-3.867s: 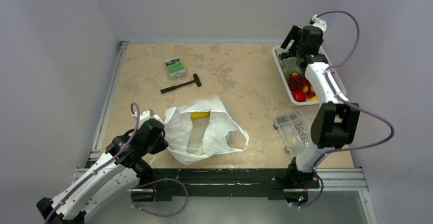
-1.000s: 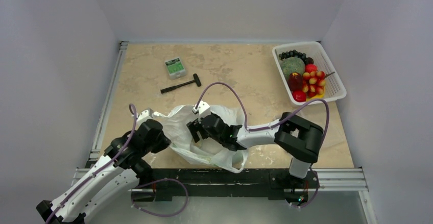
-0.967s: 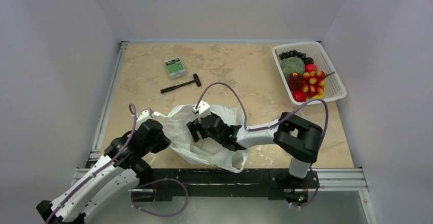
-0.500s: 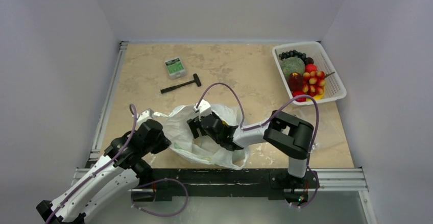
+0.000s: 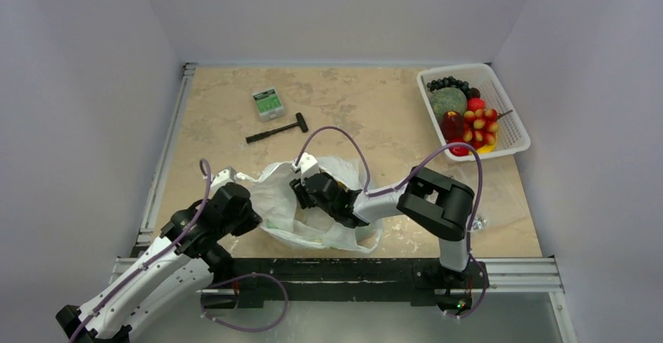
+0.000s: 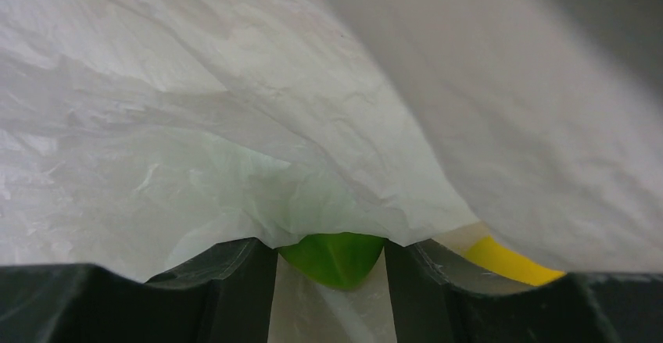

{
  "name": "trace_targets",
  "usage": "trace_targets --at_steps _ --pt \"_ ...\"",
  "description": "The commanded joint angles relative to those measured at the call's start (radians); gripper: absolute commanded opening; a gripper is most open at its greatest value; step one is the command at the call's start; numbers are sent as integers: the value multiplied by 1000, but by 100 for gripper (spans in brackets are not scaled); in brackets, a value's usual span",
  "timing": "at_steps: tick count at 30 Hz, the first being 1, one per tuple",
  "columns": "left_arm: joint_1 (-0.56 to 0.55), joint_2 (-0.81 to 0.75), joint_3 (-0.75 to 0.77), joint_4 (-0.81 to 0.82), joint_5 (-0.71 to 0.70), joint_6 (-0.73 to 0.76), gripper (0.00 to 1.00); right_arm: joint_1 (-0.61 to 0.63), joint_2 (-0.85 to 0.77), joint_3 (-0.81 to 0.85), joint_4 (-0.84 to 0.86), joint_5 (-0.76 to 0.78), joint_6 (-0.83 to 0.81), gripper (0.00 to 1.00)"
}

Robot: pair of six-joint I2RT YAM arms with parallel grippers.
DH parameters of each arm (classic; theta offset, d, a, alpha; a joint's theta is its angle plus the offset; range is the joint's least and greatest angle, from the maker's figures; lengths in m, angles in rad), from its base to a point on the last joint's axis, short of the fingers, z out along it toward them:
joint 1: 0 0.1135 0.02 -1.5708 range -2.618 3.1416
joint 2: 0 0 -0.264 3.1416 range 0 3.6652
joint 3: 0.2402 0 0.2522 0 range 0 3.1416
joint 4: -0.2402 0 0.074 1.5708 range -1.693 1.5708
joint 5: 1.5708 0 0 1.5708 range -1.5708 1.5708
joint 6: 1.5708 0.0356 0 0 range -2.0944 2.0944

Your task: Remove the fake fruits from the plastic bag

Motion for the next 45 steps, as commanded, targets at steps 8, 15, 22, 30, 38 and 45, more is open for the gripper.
trace_targets --at_steps 8,15,22,30,38,45 --pt "-5 30 33 22 -32 19 0 -2 -183 -50 -149 -80 51 18" --pt "-5 -7 49 2 -79 20 0 -2 -312 -161 -255 -110 148 16" --pt "-4 -78 56 5 -114 24 0 -2 -405 -223 -324 -91 166 16" --pt "-5 -166 117 67 -118 106 0 -2 -387 -173 -363 -118 135 15" --pt "-4 -112 120 -77 -208 50 0 -2 -509 -100 -390 -114 145 14" --pt "-4 -50 169 -159 -284 99 0 -2 -502 -27 -298 -210 162 11"
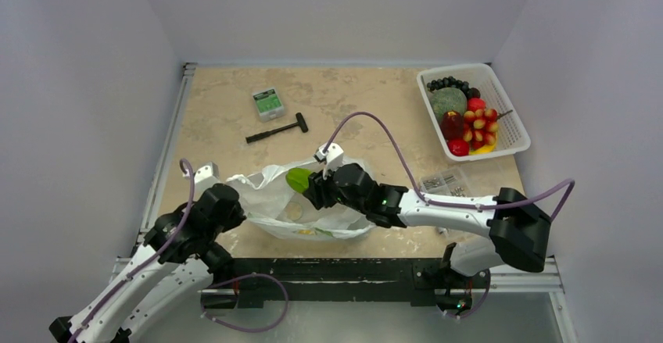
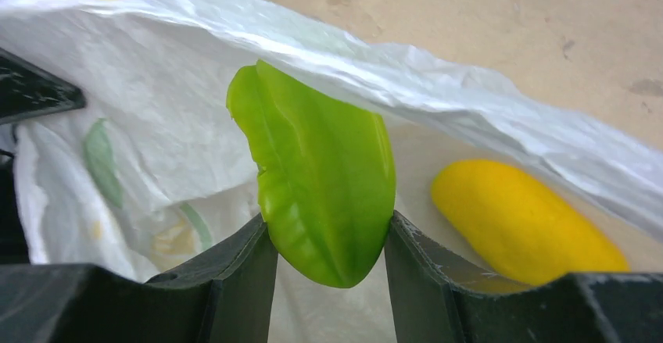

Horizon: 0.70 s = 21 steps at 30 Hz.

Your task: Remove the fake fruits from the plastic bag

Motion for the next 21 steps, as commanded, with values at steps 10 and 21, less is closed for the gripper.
trace_targets --at_steps 10,21 --pt "4 223 272 -97 -211 275 0 -2 21 204 107 -158 -6 11" --pt "34 236 232 -26 -245 361 0 -2 -227 52 -51 74 -161 11"
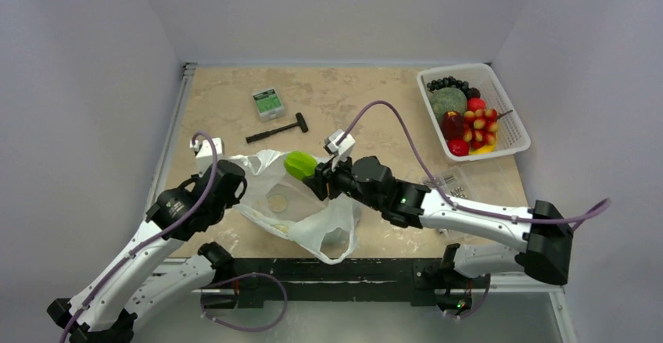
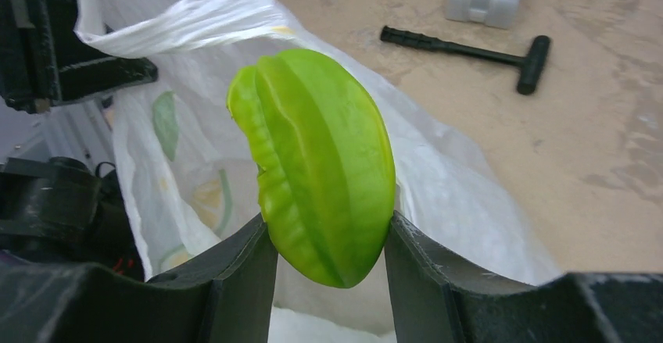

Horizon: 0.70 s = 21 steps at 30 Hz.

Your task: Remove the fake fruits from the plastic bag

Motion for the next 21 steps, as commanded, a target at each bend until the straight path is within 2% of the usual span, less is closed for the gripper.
trace_targets --at_steps 1,6,10,14,21 --pt "5 -18 -15 52 -39 56 0 -1 -167 -67 -75 192 -110 11" --pt "5 -12 -24 63 -56 53 0 -49 -314 -134 -97 427 -145 11" --pt "5 -3 -24 65 -55 51 0 -264 -329 -122 -130 440 -59 9" --pt "5 -8 -23 64 -54 51 0 -492 -226 -35 -137 428 6 11" --pt "2 -33 -33 78 -47 55 0 -743 36 191 -250 452 87 7"
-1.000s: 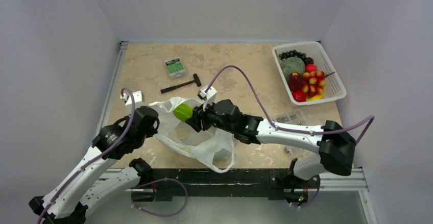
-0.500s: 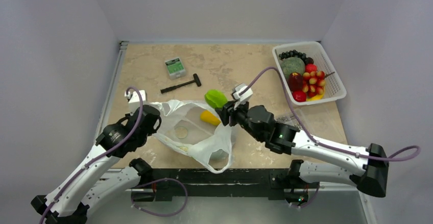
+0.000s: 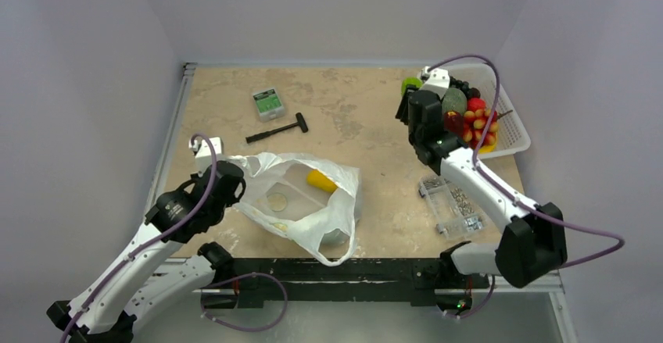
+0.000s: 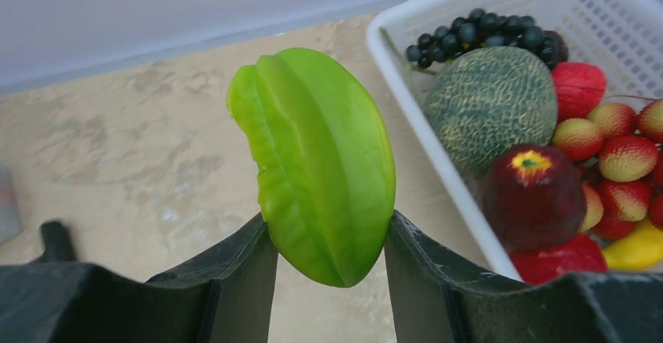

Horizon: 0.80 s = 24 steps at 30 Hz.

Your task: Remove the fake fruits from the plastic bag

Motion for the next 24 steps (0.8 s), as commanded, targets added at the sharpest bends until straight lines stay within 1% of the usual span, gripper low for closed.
trace_targets --at_steps 1,3,6,8,11,14,18,21,23,24 --pt "1 -13 -9 30 -18 21 0 -141 107 152 -85 40 113 8" --pt "-5 -16 -9 29 -20 19 0 -229 131 166 -122 13 171 9" --pt "-8 -27 -10 30 -21 18 0 -378 130 142 -138 -60 216 10" --pt "-10 -31 -12 33 -22 20 0 -443 116 121 -165 -55 241 12" --pt "-9 -28 -12 39 -16 25 0 -521 73 47 -157 -77 285 19" --pt "-10 -25 -11 38 -12 25 0 -583 61 -5 -159 -123 325 23" --pt "-9 -36 -12 41 -10 25 0 -625 82 -30 -156 -176 336 29" --pt "-10 -47 -14 41 -9 24 0 -625 102 -19 -175 -208 332 39" --pt "-10 -53 -15 42 -10 24 0 -626 95 -28 -174 -210 333 53" --pt "-10 -55 -15 42 -10 23 0 -626 87 -37 -168 -216 332 62"
